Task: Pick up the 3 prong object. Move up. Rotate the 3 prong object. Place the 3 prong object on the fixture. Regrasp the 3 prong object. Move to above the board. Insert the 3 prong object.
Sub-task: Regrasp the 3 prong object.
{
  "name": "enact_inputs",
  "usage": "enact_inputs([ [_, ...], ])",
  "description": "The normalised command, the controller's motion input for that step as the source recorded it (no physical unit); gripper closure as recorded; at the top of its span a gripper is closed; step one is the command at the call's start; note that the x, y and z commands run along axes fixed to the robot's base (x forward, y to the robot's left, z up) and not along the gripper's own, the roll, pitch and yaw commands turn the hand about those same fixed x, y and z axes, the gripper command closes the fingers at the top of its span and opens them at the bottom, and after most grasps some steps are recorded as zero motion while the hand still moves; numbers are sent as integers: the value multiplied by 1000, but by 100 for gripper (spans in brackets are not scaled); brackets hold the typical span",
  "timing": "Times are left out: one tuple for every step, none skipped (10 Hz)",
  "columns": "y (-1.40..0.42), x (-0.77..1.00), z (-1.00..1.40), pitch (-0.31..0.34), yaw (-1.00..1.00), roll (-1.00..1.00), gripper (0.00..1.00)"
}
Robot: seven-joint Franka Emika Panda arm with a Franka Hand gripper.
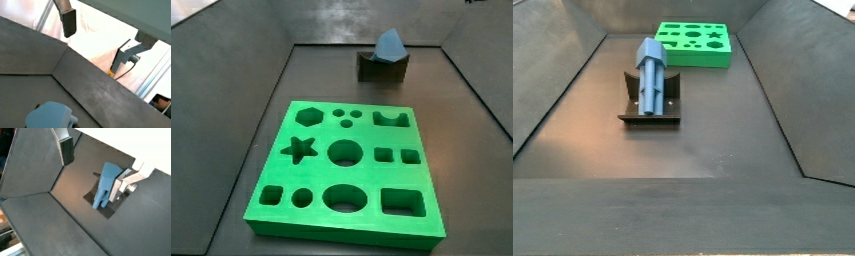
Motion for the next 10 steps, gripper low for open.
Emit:
enact_inputs([
  [-52,264,-7,69,251,203,0],
  [-54,255,-12,38,235,180,0],
  [-58,236,-12,15,205,177,0],
  [-58,229,-13,11,188,177,0],
  [-56,222,-16,12,155,178,0],
  [-55,220,-17,13,134,177,0],
  [-53,217,-20,17,115,174,0],
  [-53,215,-22,20,109,171,0],
  [-55,205,-26,32,99,160,0],
  [-55,202,-27,36,95,156,0],
])
